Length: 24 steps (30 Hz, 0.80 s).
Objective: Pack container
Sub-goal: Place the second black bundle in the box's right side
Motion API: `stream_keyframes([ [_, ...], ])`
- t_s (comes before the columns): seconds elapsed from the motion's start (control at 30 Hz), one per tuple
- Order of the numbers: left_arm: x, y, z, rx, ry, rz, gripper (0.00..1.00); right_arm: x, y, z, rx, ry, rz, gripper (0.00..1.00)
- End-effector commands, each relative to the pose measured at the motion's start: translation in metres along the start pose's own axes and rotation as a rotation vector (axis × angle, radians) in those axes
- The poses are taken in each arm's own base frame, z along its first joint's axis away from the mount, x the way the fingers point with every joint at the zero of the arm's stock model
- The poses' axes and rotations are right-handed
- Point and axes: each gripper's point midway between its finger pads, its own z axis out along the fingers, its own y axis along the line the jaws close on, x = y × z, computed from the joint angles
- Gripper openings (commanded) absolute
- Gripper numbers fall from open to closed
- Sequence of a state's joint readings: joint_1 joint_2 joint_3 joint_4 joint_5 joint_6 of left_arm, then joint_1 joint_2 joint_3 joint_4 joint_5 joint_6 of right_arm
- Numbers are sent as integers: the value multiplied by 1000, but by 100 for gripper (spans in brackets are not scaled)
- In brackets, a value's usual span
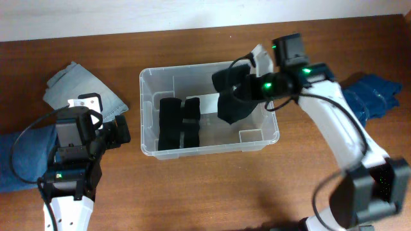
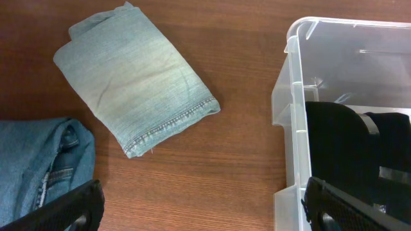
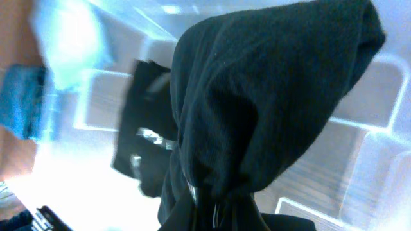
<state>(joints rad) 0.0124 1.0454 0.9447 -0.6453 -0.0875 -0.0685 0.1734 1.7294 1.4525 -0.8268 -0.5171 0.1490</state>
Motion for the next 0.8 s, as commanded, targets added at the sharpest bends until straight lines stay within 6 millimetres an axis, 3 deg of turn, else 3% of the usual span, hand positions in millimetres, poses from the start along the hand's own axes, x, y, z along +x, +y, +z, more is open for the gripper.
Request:
stream_keyframes([
  [0.0, -7, 1, -2, -11, -15, -5, 99, 7, -18, 26, 49, 51, 49, 4],
  [0.13, -7, 1, -2, -11, -15, -5, 99, 10, -28, 35, 74, 72, 54, 4],
  [0.17, -7, 1, -2, -11, -15, -5, 99, 11, -28, 35, 74, 75, 52, 18],
  [0.2, -7, 1, -2, -11, -15, -5, 99, 11, -26, 33, 73, 76, 45, 40],
  [0.23, -7, 1, -2, -11, -15, -5, 100, 12, -25, 31, 69, 77, 35, 65],
  [0.27, -7, 1, -2, -11, -15, -5, 99, 12, -22, 28, 60, 76, 12, 99],
  [0.4, -7, 1, -2, -11, -16, -5, 99, 4, -10, 1, 97, 39, -65, 98],
  [0.6, -7, 1, -2, -11, -16, -5, 99, -36, -8, -91, 289, -193, -100, 99],
  [0.7, -7, 1, -2, -11, -16, -5, 100, -48, -33, -146, 398, -343, -1, 99],
  [0.77, -7, 1, -2, -11, -16, -5, 99, -47, -65, -179, 463, -402, 93, 99],
])
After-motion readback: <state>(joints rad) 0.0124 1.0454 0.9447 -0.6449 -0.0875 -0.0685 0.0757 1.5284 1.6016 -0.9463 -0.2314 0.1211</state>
